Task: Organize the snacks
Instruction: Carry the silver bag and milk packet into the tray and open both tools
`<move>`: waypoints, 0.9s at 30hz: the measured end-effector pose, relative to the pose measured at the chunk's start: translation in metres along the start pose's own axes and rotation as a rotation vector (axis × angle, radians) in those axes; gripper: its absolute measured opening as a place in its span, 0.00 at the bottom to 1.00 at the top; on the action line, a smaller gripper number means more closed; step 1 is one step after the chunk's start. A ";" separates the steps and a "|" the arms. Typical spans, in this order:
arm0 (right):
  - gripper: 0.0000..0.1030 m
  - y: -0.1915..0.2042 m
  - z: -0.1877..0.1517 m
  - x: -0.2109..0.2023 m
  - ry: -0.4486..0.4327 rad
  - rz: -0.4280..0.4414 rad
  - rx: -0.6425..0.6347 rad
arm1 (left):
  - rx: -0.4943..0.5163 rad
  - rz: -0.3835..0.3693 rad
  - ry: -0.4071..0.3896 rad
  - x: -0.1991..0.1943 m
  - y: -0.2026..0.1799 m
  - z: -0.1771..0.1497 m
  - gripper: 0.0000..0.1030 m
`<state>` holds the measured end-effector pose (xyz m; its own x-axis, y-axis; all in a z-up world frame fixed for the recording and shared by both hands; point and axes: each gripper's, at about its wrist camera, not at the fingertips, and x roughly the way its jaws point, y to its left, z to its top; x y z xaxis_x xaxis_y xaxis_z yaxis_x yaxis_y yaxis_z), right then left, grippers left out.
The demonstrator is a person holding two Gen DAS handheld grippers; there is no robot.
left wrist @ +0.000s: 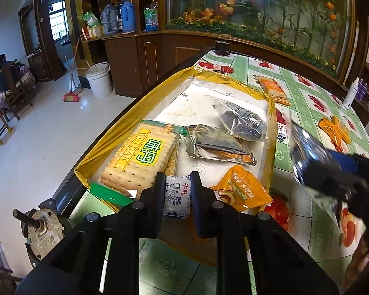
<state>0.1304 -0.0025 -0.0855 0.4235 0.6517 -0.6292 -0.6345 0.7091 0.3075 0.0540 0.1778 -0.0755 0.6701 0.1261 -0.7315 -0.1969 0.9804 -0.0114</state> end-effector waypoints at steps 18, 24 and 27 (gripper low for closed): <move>0.60 -0.039 0.069 0.056 -0.061 -0.061 0.094 | 0.019 0.010 0.025 0.020 -0.007 0.017 0.17; 0.60 -0.043 0.075 0.076 -0.035 -0.074 0.094 | 0.033 0.013 0.046 0.028 -0.011 0.019 0.17; 0.61 -0.045 0.074 0.082 -0.026 -0.095 0.089 | 0.038 0.020 0.045 0.029 -0.012 0.019 0.17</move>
<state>0.2414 0.0394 -0.0982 0.4963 0.5862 -0.6404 -0.5315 0.7884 0.3098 0.0897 0.1728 -0.0838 0.6335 0.1399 -0.7610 -0.1821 0.9828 0.0291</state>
